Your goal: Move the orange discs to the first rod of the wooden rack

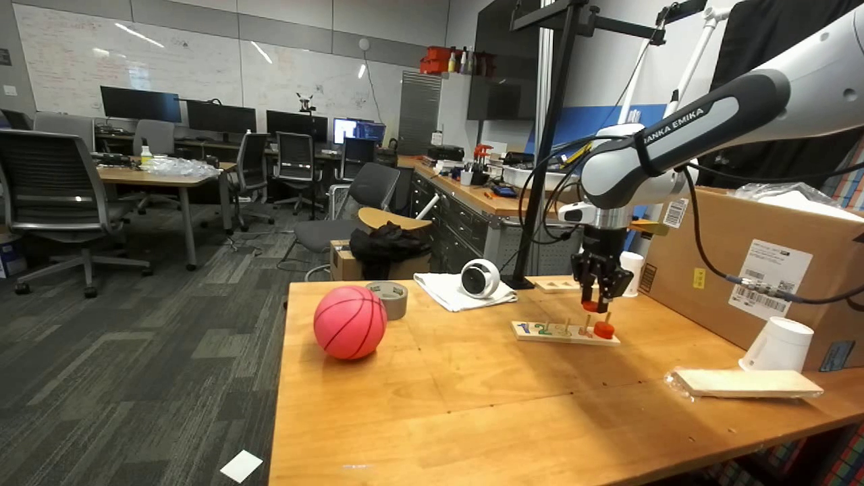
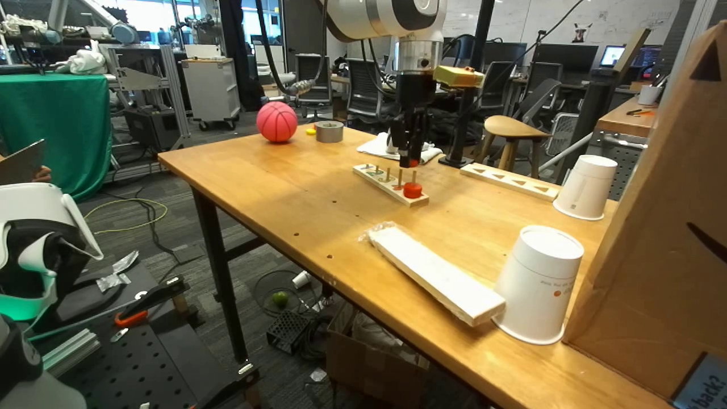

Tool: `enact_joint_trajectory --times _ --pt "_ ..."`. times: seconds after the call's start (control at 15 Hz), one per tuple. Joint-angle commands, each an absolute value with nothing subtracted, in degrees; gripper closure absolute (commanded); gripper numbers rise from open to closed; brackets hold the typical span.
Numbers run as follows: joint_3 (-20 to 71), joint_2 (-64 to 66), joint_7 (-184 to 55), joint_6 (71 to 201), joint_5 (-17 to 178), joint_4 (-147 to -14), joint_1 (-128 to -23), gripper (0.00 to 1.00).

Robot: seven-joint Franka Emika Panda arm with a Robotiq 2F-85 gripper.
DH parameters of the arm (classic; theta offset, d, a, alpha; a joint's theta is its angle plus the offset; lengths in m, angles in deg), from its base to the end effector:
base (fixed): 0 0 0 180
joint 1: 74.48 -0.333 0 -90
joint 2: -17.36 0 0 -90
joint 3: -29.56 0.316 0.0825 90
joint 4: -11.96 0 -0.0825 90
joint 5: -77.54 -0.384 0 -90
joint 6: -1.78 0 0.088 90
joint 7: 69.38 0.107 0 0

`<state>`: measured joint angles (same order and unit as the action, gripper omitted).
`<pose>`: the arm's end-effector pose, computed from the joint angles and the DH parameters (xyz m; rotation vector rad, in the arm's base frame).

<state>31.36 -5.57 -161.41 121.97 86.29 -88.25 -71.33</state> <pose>0.6480 -0.0243 0.3401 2.0860 2.2827 -0.1866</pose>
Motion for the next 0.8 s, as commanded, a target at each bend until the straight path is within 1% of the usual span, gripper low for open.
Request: enact_joint_trajectory --times 0.0,0.73 --pt "31.24 -3.30 -160.98 122.00 86.59 -90.43 -70.72 0.83" --pt "30.76 -2.96 -161.07 121.99 86.64 -90.64 -70.20 0.83"
